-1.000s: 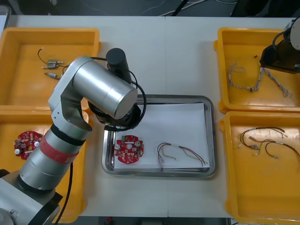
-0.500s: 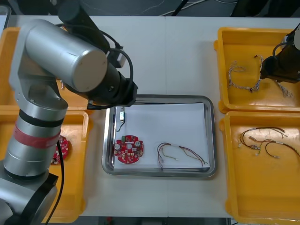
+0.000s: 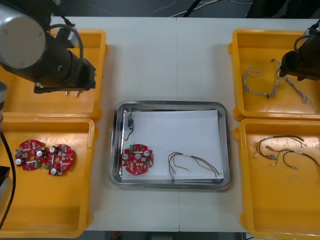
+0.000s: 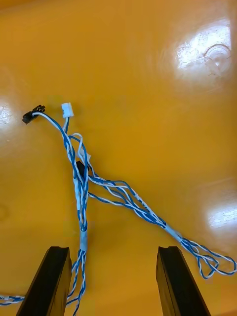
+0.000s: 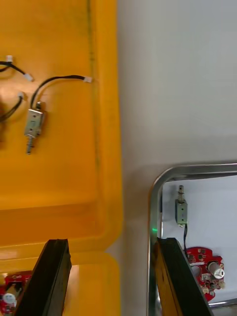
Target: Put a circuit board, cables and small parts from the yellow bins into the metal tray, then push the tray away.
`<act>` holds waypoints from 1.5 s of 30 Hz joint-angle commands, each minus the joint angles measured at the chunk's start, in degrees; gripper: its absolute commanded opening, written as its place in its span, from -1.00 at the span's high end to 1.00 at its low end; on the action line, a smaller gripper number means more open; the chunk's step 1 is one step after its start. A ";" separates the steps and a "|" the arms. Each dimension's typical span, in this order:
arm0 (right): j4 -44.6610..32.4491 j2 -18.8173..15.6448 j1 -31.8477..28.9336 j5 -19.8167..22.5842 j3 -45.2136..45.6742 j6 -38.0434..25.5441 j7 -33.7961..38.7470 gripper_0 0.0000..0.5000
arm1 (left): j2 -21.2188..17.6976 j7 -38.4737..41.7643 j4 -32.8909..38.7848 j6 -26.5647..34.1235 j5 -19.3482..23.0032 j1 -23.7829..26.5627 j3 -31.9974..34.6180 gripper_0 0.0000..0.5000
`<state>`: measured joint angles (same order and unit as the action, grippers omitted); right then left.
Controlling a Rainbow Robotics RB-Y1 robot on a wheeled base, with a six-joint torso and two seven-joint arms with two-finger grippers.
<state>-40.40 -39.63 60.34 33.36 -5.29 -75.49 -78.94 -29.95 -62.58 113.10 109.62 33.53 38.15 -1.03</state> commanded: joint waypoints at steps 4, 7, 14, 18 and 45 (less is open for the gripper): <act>3.40 1.92 2.94 -1.36 1.77 4.30 0.89 -1.00 | -6.87 -6.24 -5.79 0.38 1.01 2.20 6.39 -1.00; 4.01 2.45 2.86 -1.72 1.77 4.91 0.98 -1.00 | -7.49 -8.35 -7.98 0.38 -0.66 2.20 7.27 -1.00; 5.51 3.77 2.86 -2.51 2.39 6.41 1.24 -1.00 | -7.66 -9.41 -13.78 0.38 -4.53 2.28 9.21 -1.00; 5.51 4.21 2.68 -2.95 2.48 6.41 1.42 -1.00 | -7.84 -9.41 -14.49 -0.63 -6.99 2.28 10.08 -1.00; 5.42 4.65 1.27 -3.21 3.88 7.11 1.07 1.00 | -6.61 -9.23 -15.63 -6.35 -10.06 4.66 11.84 -1.00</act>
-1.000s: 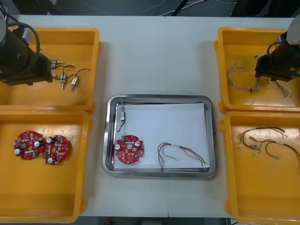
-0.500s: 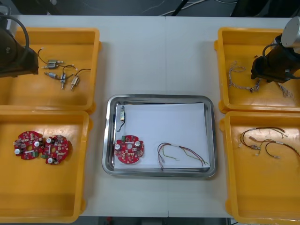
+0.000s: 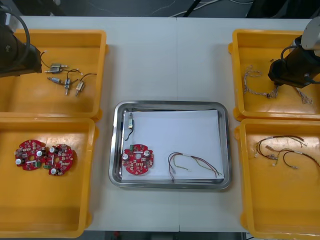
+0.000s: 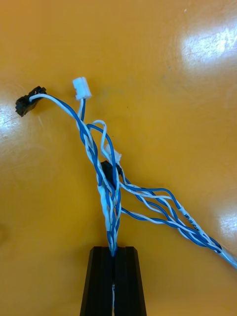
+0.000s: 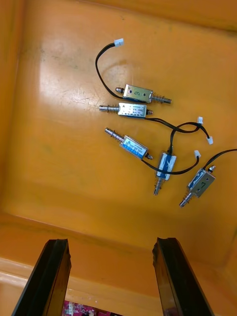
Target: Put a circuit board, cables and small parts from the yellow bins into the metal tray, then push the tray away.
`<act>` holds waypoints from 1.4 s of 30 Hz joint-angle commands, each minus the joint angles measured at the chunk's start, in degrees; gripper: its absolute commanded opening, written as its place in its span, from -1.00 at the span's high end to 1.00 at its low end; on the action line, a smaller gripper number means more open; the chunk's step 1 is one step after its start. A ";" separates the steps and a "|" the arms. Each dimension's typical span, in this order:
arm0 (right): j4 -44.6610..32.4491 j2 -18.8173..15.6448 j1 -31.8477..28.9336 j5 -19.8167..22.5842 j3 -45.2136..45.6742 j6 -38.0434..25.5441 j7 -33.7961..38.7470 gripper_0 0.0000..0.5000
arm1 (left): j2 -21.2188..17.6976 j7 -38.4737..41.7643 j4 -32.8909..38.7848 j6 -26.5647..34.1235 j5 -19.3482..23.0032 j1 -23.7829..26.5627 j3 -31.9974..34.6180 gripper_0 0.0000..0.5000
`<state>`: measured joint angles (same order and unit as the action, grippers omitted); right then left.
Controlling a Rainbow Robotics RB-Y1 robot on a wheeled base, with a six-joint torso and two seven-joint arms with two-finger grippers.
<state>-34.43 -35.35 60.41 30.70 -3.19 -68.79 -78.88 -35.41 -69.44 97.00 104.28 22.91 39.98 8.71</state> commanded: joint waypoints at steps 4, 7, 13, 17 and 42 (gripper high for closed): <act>-1.17 -0.16 1.29 -0.55 2.40 -0.38 0.92 1.00 | -1.24 -2.02 0.20 -1.71 0.30 2.91 2.10 -1.00; -3.37 -0.86 1.38 -0.82 2.92 -3.02 1.01 1.00 | -1.15 -2.02 -0.85 -2.77 0.03 3.08 2.10 -1.00; -9.52 -2.36 1.38 -1.43 4.33 -9.34 1.27 1.00 | -0.53 -2.02 -5.42 -6.02 -0.76 4.75 2.10 -1.00; -12.86 -3.06 1.38 -1.78 5.82 -12.68 1.18 1.00 | 0.87 -1.76 -8.59 -7.78 -3.31 6.33 2.10 -1.00; -30.26 -7.28 1.29 -3.10 11.63 -35.45 -1.63 1.00 | 8.17 25.93 -17.55 -12.87 -16.40 8.71 2.63 -1.00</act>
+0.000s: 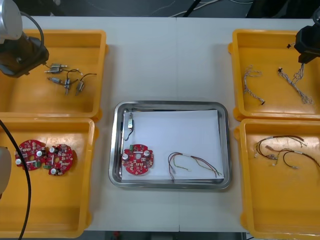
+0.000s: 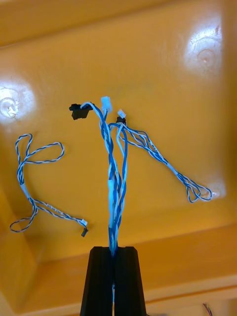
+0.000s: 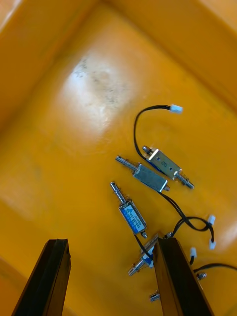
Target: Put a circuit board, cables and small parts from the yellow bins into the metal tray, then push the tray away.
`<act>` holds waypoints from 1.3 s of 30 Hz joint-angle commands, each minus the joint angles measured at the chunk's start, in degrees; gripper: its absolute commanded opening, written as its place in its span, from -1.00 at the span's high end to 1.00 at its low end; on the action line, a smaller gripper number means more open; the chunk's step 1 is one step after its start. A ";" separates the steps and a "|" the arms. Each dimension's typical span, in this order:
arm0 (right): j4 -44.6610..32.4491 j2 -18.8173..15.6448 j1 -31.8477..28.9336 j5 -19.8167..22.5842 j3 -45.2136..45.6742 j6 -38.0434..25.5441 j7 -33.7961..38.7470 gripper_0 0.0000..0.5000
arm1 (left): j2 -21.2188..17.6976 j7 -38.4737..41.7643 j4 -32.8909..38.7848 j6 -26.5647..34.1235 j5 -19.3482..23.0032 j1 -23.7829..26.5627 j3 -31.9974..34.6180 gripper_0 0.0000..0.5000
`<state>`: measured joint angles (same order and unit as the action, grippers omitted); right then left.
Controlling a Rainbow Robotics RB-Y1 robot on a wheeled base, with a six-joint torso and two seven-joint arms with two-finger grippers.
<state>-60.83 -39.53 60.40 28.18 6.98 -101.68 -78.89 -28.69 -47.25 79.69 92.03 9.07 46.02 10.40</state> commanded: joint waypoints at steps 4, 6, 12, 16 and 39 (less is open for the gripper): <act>-5.97 -3.36 1.12 -0.23 1.45 -5.28 -3.02 1.00 | 1.71 8.93 -0.50 -0.54 -2.83 2.59 0.94 -1.00; -7.29 -3.36 0.86 -0.23 1.45 -6.25 -5.04 1.00 | 1.80 10.78 -1.11 -0.54 -2.74 2.59 0.94 -1.00; -11.59 -3.36 -0.46 0.21 1.45 -8.32 -11.11 1.00 | 1.80 13.06 -2.70 -0.63 -3.09 2.76 0.85 -1.00; -15.72 -2.74 -2.31 1.79 1.45 -8.32 -16.65 1.00 | 1.88 13.68 -6.21 -0.71 -3.18 4.35 0.85 -1.00; -36.73 6.49 -8.02 16.91 -14.89 -8.32 -30.44 1.00 | 4.34 7.35 -15.44 -1.86 -4.85 10.06 10.25 -1.00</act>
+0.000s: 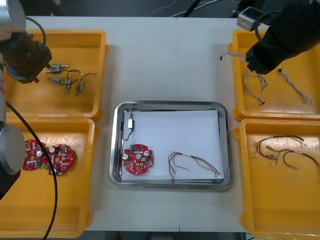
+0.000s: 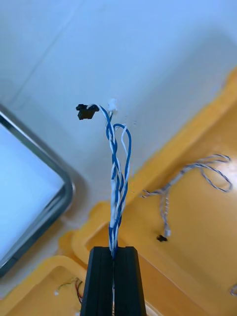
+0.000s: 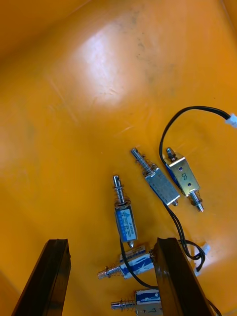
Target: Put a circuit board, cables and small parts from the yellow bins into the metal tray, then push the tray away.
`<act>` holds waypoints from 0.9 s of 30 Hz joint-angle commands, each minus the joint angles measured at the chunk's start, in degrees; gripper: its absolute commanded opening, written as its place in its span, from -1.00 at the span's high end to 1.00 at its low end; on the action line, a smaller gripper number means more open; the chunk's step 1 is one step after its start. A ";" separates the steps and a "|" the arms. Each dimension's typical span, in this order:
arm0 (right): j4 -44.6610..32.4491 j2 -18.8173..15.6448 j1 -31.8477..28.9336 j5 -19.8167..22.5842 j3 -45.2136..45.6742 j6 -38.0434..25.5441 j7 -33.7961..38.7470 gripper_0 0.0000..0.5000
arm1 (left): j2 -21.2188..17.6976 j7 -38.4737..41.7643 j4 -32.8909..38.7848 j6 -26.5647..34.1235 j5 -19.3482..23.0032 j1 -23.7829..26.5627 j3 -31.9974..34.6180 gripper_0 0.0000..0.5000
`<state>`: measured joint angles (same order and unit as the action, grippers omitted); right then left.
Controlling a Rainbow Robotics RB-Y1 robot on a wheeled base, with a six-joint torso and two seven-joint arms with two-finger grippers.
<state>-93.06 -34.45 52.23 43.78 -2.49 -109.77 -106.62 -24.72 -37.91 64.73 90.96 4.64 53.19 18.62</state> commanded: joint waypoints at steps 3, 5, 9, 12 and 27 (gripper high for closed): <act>-6.87 1.66 0.15 1.84 -9.20 -0.23 -3.51 1.00 | 0.46 -2.44 -0.75 -0.78 -0.33 2.88 2.29 -1.00; -8.10 1.75 -0.03 2.37 -11.13 -0.23 -3.95 1.00 | 0.64 -2.44 -0.92 -0.78 -0.42 2.88 2.56 -1.00; -11.35 2.19 -1.70 2.89 -14.91 0.61 -5.09 1.00 | 0.90 -2.61 -3.91 -2.45 -0.24 3.50 2.73 -1.00; -14.16 2.10 -3.45 2.81 -17.11 2.28 -5.79 1.00 | 1.34 -2.52 -7.16 -4.83 -0.16 4.47 2.73 -1.00; -17.94 2.10 -8.11 -0.62 -28.27 13.27 -9.57 1.00 | 4.16 -1.73 -9.19 -6.85 -0.60 5.43 2.56 -1.00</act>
<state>-109.13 -33.16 45.15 44.34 -28.32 -98.32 -114.55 -21.41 -37.95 54.88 84.70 4.61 55.45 20.02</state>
